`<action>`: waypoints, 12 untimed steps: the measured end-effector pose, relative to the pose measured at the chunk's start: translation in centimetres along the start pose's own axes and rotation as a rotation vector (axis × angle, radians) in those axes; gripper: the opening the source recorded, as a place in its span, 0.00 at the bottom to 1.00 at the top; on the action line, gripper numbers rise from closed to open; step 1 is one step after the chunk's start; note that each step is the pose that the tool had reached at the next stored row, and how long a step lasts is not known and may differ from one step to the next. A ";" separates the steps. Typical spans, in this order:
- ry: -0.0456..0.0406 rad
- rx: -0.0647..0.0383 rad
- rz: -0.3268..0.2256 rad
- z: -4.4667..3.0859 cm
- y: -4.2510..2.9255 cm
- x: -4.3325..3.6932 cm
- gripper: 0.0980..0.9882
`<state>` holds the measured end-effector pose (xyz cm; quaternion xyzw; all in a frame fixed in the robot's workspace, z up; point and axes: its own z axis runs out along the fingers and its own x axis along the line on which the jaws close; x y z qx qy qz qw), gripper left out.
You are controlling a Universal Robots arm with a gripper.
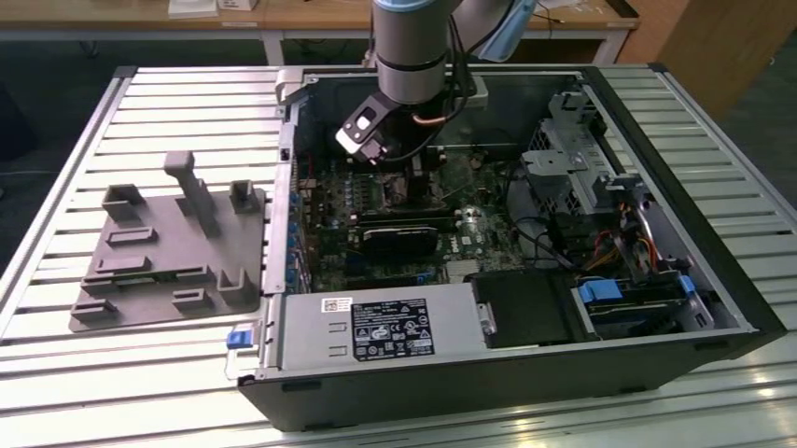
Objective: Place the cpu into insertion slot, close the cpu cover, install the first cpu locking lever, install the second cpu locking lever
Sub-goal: 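Place the cpu into insertion slot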
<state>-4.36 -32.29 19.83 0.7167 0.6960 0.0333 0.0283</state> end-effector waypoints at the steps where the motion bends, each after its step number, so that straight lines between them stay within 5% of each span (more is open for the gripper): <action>1: 0.0000 0.000 0.000 0.07 -0.04 0.03 0.49; 12: -0.0001 0.000 -0.002 0.49 -0.15 0.15 0.49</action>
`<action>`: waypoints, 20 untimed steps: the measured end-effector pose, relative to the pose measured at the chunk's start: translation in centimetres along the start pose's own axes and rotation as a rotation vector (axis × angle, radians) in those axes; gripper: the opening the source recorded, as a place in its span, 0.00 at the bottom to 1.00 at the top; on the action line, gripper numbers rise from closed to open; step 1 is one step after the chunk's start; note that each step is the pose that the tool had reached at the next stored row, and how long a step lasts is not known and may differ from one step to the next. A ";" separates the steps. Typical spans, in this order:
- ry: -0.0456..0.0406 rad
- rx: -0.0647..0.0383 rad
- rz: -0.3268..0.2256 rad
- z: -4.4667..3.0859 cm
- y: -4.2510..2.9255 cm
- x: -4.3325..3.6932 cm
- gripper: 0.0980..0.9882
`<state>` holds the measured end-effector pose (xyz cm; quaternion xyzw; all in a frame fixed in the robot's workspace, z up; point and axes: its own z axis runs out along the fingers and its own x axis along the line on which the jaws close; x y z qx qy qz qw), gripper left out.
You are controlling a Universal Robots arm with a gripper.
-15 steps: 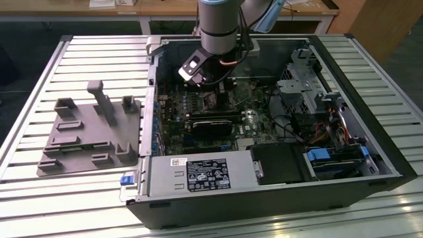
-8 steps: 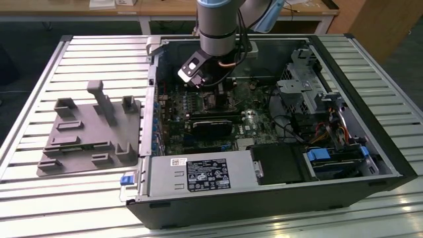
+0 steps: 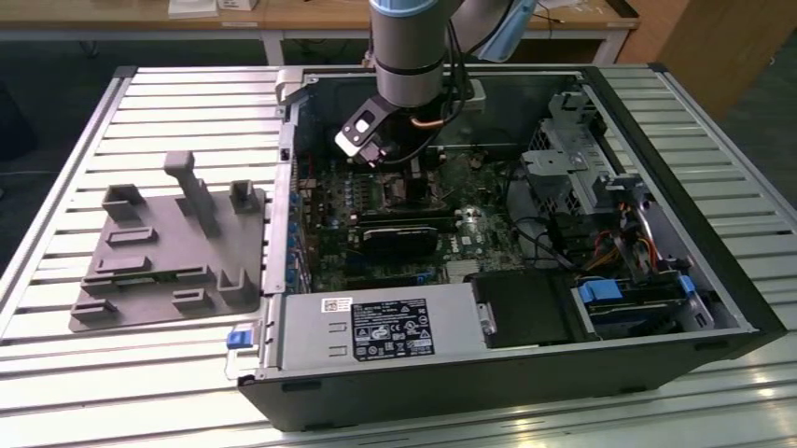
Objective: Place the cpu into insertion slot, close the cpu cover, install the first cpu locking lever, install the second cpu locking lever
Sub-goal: 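Place the cpu into insertion slot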
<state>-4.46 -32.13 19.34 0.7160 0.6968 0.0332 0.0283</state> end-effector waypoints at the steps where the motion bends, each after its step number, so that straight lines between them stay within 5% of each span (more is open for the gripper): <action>1: 0.0001 0.000 0.000 0.00 0.00 0.00 0.49; 15: 0.0001 0.000 0.000 -0.01 -0.01 0.00 0.58; 20: 0.0001 0.000 0.000 -0.56 0.04 0.00 0.58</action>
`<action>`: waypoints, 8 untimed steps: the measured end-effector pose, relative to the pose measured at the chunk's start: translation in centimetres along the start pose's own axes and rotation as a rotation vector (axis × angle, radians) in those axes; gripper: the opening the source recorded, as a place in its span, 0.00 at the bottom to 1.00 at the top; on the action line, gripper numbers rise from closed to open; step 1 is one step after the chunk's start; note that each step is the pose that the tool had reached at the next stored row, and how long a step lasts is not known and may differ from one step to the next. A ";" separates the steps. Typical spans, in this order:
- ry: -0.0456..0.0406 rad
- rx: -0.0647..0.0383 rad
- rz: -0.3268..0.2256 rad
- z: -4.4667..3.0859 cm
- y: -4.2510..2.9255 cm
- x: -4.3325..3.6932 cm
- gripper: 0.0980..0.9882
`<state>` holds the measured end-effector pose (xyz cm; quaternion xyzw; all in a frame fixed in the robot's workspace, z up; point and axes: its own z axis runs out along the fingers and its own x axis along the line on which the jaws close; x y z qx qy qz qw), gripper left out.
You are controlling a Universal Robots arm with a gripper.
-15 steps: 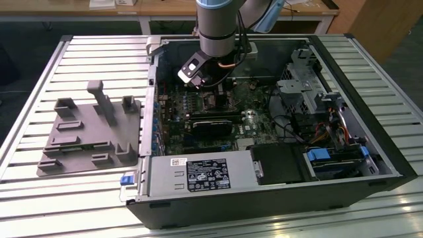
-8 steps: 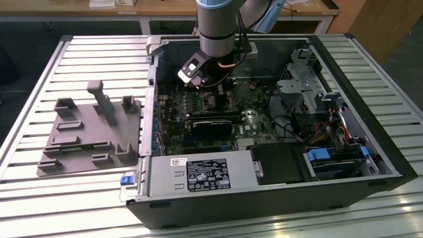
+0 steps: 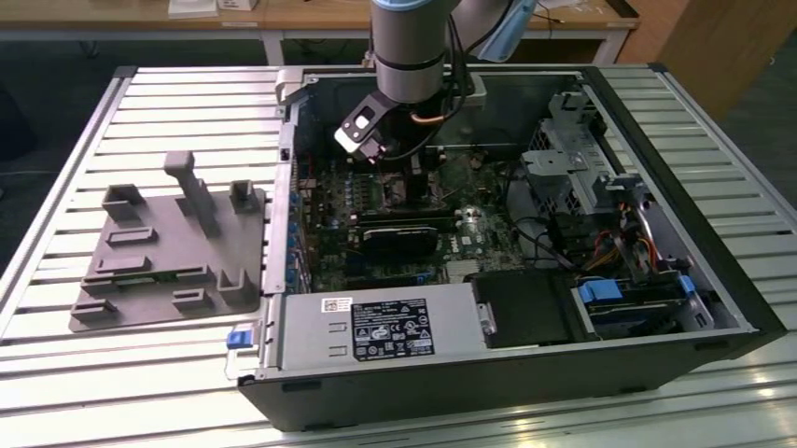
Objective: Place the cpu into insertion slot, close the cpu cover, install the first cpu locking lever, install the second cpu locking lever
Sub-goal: 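Place the cpu into insertion slot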
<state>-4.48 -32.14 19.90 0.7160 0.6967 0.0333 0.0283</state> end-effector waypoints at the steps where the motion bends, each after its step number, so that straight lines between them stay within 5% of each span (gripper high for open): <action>1: 0.0002 0.000 0.000 -0.02 0.00 0.00 0.58; 8: 0.0001 0.000 0.000 0.08 -0.02 0.00 0.58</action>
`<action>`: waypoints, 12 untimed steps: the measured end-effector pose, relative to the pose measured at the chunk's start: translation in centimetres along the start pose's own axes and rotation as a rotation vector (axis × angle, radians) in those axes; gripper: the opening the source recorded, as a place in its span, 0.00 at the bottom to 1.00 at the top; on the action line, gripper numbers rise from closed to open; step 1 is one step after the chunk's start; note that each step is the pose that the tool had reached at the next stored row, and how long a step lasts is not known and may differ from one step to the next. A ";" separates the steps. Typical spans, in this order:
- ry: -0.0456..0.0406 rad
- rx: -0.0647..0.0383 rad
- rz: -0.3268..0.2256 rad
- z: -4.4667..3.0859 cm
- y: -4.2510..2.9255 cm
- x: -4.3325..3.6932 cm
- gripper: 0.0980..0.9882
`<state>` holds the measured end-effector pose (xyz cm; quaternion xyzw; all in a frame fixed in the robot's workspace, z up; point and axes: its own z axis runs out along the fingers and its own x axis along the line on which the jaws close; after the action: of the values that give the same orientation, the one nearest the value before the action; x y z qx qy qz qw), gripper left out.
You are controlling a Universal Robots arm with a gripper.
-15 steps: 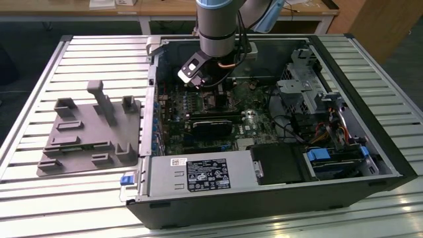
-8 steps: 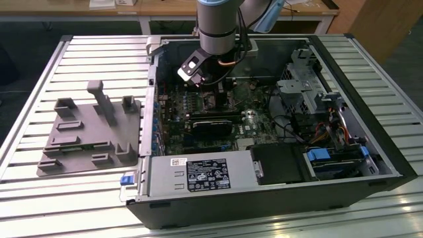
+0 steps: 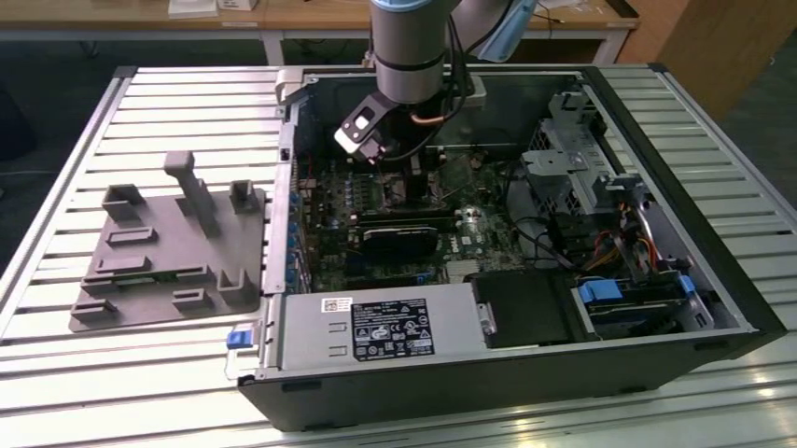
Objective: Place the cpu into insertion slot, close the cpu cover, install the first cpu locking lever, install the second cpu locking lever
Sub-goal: 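Place the cpu into insertion slot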
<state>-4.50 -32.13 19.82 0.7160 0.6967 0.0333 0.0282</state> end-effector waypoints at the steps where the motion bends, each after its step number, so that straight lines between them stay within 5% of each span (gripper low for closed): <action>1: 0.0000 0.000 0.000 0.03 -0.01 0.00 0.58; 12: 0.0000 0.000 0.000 0.21 -0.03 0.00 0.58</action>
<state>-4.51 -32.13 19.61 0.7160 0.6968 0.0333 0.0282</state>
